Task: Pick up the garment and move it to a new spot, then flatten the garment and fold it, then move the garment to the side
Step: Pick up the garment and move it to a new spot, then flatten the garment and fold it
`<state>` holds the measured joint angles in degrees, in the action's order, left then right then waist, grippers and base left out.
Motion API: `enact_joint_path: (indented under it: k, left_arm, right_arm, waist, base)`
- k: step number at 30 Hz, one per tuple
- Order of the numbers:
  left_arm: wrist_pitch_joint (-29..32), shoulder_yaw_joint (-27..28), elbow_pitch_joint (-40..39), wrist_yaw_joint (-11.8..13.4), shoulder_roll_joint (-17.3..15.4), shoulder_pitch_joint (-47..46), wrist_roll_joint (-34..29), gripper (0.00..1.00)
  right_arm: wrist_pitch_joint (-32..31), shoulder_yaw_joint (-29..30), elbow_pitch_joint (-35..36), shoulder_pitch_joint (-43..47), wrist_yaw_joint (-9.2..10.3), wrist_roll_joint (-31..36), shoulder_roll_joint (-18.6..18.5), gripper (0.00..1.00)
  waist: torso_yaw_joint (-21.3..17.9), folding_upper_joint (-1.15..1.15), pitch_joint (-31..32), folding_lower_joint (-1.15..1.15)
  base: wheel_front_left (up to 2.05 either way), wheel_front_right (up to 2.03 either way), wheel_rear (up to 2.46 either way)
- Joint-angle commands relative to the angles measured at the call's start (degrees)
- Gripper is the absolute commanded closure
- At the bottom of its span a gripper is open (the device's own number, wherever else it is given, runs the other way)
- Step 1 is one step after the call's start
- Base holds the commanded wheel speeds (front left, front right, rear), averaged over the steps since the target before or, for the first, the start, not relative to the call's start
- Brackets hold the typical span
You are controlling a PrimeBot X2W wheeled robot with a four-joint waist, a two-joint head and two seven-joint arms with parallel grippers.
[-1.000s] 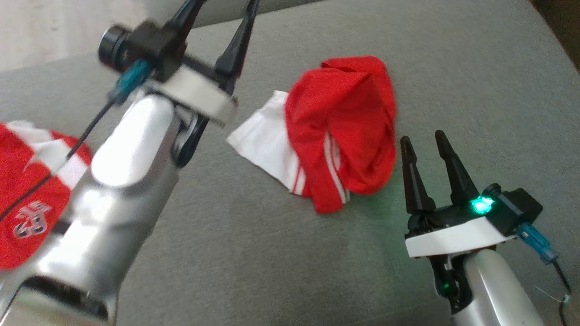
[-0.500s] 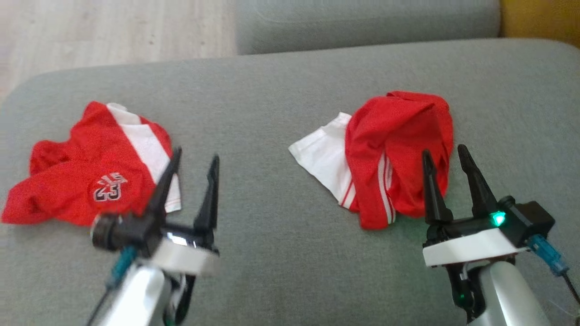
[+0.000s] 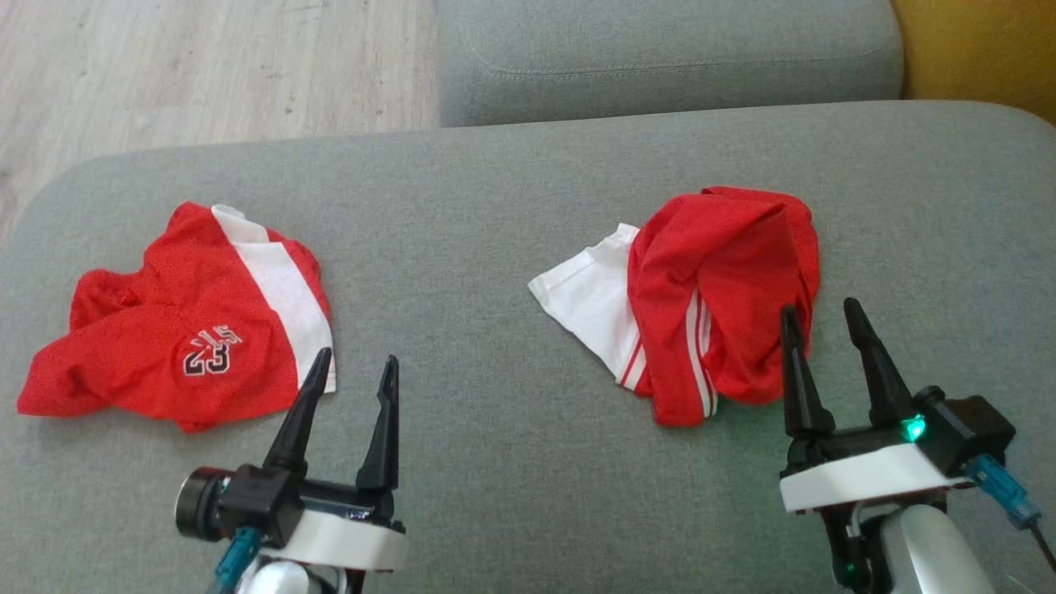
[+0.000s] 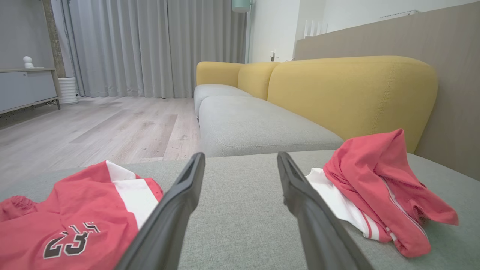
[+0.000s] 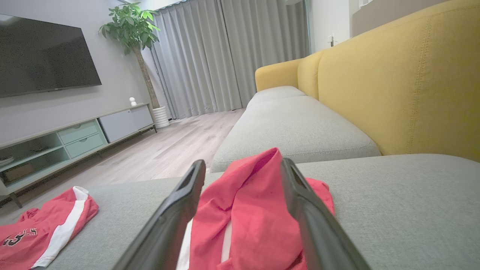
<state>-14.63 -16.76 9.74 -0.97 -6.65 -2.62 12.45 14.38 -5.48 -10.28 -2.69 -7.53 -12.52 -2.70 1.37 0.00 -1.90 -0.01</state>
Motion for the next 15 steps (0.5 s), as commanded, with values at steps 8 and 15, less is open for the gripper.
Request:
enact_joint_path:
  k: [8,15]
  left_arm:
    - [-0.37,3.75,-1.43,-2.53,1.74,-1.14,-2.79,0.00]
    - [-0.37,4.04,-0.45,-3.84,2.84,-1.83,-3.80,0.00]
  right_arm:
    - [0.62,-0.96,1.70,-0.71,0.04,0.31,-0.18,0.00]
    - [0.62,-3.22,-2.18,-2.14,0.04,3.72,-0.18,0.00]
  waist:
    - [0.06,0.00,-0.57,0.01]
    - [1.38,0.00,-2.56,0.01]
  base:
    - [0.00,0.00,0.00]
    - [0.00,0.00,0.00]
